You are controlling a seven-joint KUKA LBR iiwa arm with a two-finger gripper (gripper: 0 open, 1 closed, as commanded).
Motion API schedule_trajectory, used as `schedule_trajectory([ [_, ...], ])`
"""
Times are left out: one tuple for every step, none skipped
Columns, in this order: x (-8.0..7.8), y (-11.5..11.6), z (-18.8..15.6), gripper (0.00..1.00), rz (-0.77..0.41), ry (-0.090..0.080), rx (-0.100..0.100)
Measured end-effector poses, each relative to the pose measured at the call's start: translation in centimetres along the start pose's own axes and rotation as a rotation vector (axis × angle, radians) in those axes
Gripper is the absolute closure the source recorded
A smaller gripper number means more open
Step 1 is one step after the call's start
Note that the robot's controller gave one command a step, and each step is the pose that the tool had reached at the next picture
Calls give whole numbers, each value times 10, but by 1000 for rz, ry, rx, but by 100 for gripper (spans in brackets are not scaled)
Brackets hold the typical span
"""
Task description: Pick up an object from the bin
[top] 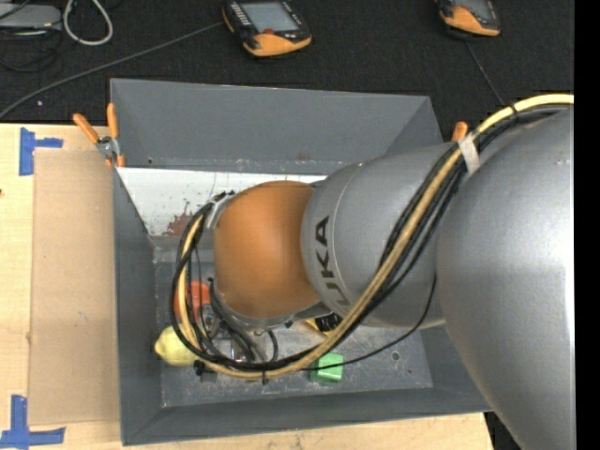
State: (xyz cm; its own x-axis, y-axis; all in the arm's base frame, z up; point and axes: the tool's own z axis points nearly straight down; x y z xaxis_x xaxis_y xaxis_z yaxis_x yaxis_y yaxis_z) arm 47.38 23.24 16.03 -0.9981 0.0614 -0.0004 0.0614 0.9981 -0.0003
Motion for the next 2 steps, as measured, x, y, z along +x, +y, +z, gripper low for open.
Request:
schedule_trajectory([
  [0,0,-8,100,2,2,1],
  [1,-1,-55,100,0,7,4],
])
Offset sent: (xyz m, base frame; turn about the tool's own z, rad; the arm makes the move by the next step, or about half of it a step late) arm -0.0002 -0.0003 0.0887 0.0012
